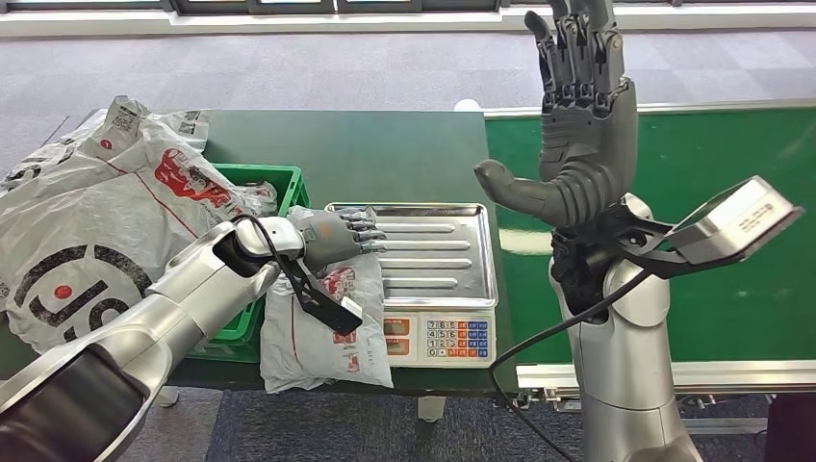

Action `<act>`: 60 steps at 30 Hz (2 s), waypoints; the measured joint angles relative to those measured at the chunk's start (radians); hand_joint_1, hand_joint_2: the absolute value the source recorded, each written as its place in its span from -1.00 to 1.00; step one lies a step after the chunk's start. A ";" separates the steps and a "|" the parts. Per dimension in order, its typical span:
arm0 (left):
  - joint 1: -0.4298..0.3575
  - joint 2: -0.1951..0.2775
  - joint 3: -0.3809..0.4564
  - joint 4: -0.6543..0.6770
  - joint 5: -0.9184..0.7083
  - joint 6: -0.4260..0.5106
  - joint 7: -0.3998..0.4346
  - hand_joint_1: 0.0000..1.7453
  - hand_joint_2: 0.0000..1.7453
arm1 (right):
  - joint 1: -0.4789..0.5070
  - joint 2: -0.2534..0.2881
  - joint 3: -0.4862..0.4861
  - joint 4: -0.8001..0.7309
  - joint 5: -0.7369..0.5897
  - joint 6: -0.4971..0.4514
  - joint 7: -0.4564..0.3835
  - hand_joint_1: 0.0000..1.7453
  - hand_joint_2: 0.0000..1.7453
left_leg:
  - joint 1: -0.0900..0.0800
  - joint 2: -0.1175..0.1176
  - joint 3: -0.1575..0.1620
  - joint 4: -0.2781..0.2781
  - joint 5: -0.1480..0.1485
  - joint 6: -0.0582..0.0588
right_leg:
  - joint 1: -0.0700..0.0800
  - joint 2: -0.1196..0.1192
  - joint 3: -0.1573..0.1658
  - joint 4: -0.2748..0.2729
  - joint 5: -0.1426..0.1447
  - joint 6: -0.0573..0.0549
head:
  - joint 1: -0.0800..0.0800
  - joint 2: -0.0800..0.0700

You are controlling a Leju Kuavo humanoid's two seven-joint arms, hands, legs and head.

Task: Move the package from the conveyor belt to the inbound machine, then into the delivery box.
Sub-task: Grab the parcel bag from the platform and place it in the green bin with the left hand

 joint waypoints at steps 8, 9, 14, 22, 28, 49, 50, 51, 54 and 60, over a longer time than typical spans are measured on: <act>0.000 0.000 0.000 0.000 0.000 0.000 -0.001 -1.00 1.00 | 0.000 0.000 0.000 0.000 0.000 0.000 0.000 -1.00 1.00 | 0.000 0.000 0.000 0.000 0.000 0.000 | 0.000 0.000 0.000 0.000 0.000 0.000 | 0.000 0.000; 0.000 0.000 0.000 0.000 0.000 0.000 -0.001 -1.00 1.00 | 0.000 0.000 0.000 0.000 0.000 0.000 0.000 -1.00 1.00 | 0.000 0.000 0.000 0.000 0.000 0.000 | 0.000 0.000 0.000 0.000 0.000 0.000 | 0.000 0.000; -0.001 0.000 0.000 0.000 0.000 0.000 -0.001 -1.00 1.00 | 0.000 0.000 0.000 0.000 0.000 0.000 0.000 -1.00 1.00 | 0.000 0.000 0.000 0.000 0.000 0.000 | 0.000 0.000 0.000 0.000 0.000 0.000 | 0.000 0.000; 0.000 0.000 0.000 0.000 0.000 0.000 -0.001 -1.00 1.00 | 0.000 0.000 0.000 0.000 0.000 0.000 0.000 -1.00 1.00 | 0.000 0.000 0.000 0.000 0.000 0.000 | 0.000 0.000 0.000 0.000 0.000 0.000 | 0.000 0.000; 0.000 0.001 -0.002 0.000 0.000 0.000 -0.001 -1.00 1.00 | 0.000 0.000 0.000 0.000 0.000 0.000 0.000 -1.00 1.00 | 0.000 0.000 0.001 0.000 0.000 0.000 | 0.000 0.000 0.001 0.000 -0.001 0.000 | 0.000 0.000; -0.002 0.001 -0.014 0.000 0.000 0.000 -0.001 -1.00 1.00 | 0.000 0.000 0.000 0.000 0.000 0.000 0.000 -1.00 1.00 | 0.000 0.000 0.002 -0.001 -0.001 0.000 | 0.000 0.000 0.002 0.000 -0.002 0.000 | 0.000 0.000; -0.002 0.001 -0.014 0.000 0.000 0.000 -0.001 -1.00 1.00 | 0.000 0.000 0.000 0.000 0.000 0.000 0.000 -1.00 1.00 | 0.000 0.000 0.002 -0.001 -0.001 0.000 | 0.000 0.000 0.002 0.000 -0.002 0.000 | 0.000 0.000; -0.002 0.001 -0.014 0.000 0.000 0.000 -0.001 -1.00 1.00 | 0.000 0.000 0.000 0.000 0.000 0.000 0.000 -1.00 1.00 | 0.000 0.000 0.002 -0.001 -0.001 0.000 | 0.000 0.000 0.002 0.000 -0.002 0.000 | 0.000 0.000; -0.002 0.001 -0.014 0.000 0.000 0.000 -0.001 -1.00 1.00 | 0.000 0.000 0.000 0.000 0.000 0.000 0.000 -1.00 1.00 | 0.000 0.000 0.002 -0.001 -0.001 0.000 | 0.000 0.000 0.002 0.000 -0.002 -0.001 | 0.000 0.000; -0.003 0.001 -0.014 0.000 0.000 0.000 -0.001 -1.00 1.00 | -0.001 0.000 0.000 0.000 0.000 0.000 0.000 -1.00 1.00 | 0.000 0.000 0.003 -0.001 -0.002 0.000 | 0.000 0.000 0.003 0.000 -0.002 -0.001 | 0.000 0.000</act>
